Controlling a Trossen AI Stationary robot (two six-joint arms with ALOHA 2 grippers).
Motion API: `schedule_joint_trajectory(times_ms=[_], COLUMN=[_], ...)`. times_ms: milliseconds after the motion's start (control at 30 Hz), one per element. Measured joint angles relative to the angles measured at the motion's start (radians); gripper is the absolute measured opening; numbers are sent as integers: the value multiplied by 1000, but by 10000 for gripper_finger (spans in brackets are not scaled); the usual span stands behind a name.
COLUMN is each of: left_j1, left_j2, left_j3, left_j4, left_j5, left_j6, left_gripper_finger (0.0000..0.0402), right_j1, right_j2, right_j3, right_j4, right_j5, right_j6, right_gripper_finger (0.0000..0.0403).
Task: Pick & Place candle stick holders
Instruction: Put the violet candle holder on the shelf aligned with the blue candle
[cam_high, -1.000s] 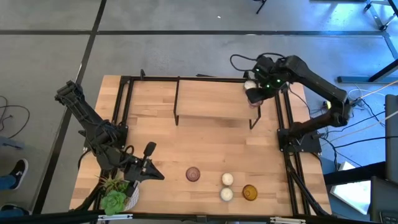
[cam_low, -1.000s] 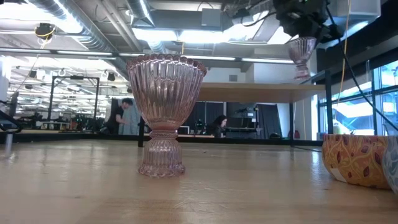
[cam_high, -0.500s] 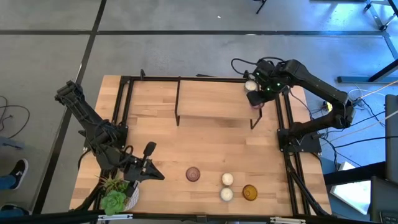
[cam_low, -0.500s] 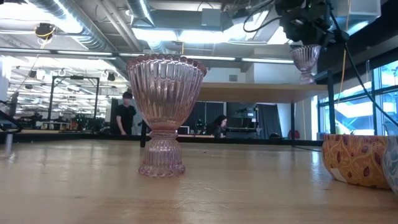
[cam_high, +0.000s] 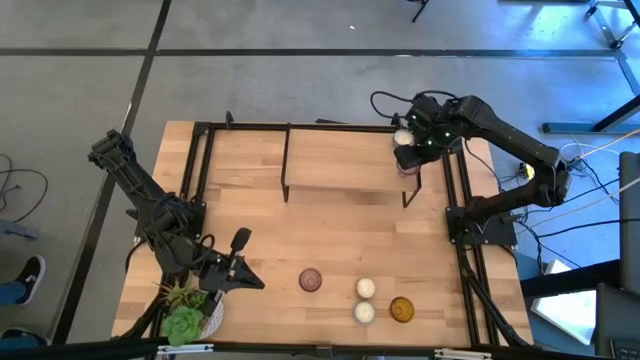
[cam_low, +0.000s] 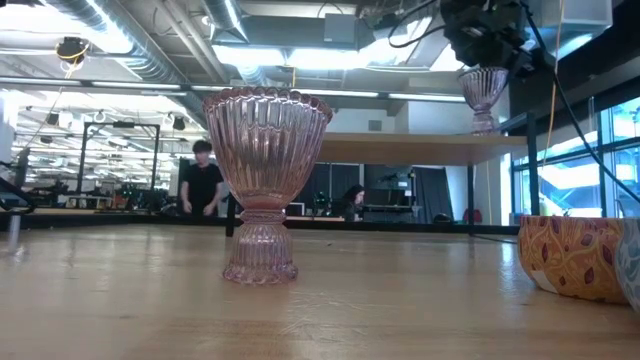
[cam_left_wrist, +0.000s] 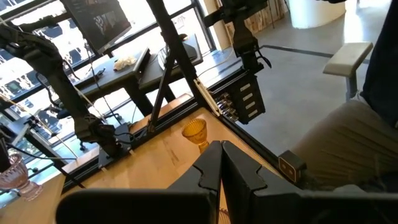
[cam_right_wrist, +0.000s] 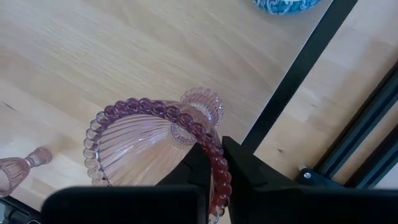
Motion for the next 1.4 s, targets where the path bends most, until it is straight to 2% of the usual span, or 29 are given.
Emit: schedule_joint_trajectory(times_ms=[700, 1400], left_j1=[0, 0], left_j2=[0, 0], left_j3=[0, 0], left_j4=[0, 0], left_j5=[0, 0], left_j6=[0, 0], left_gripper_finger=[4, 4], right_j1=[0, 0], right_j2=[39, 39], right_j3=[0, 0], right_j4=[13, 25], right_j5=[-8, 19], right_j6=[-13, -32], right_gripper_finger=[25, 98])
